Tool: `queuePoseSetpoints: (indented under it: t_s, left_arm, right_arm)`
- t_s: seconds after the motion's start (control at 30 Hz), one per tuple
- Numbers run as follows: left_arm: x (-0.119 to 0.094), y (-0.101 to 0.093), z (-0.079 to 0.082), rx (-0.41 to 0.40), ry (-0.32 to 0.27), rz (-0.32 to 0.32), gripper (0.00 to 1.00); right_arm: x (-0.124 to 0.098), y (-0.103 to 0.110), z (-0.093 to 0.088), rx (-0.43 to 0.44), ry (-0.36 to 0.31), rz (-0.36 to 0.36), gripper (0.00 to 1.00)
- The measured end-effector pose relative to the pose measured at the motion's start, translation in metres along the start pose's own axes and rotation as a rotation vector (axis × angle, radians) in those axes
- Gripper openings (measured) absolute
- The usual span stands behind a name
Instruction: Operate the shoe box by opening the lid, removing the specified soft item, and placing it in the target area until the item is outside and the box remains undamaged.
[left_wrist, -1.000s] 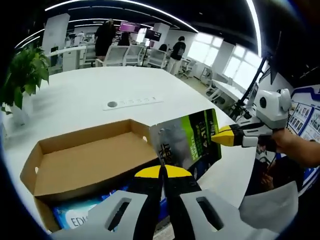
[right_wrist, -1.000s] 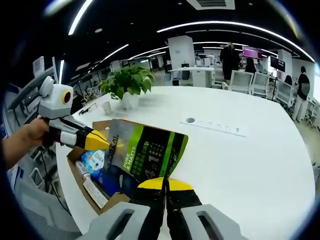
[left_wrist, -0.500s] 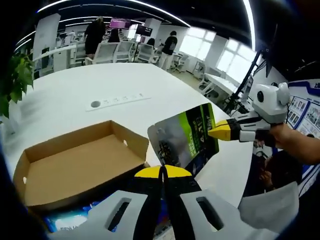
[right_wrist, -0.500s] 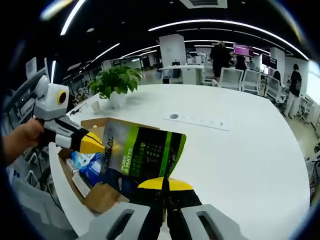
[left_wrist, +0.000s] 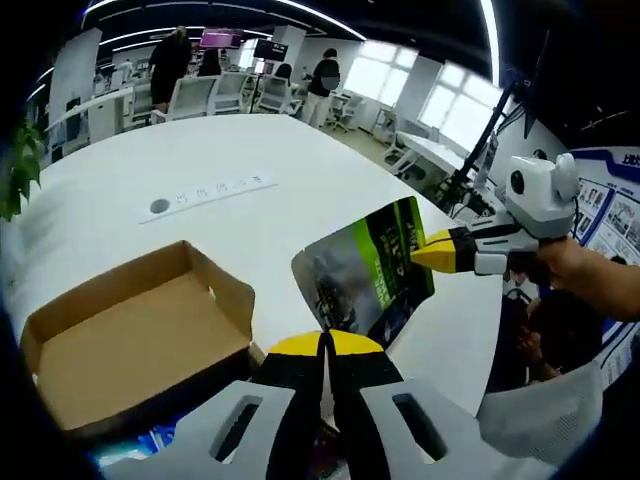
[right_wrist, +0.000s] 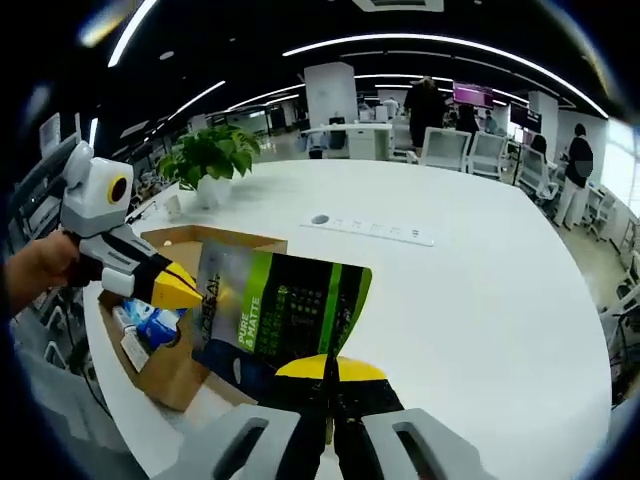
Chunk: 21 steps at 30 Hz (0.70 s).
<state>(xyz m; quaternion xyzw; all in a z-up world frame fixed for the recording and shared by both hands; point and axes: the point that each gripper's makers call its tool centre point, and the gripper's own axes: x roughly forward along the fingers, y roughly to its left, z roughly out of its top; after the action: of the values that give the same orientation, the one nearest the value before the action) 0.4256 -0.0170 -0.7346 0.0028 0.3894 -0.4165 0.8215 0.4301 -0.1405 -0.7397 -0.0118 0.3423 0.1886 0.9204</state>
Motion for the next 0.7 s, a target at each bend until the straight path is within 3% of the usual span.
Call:
queuePoseSetpoints:
  t_s: [0.7]
  left_arm:
    - [0.044,0.011,-0.017,0.177,0.204,0.067,0.00]
  right_arm:
    - [0.028,-0.022,-0.032,-0.018,0.063,-0.058,0.00]
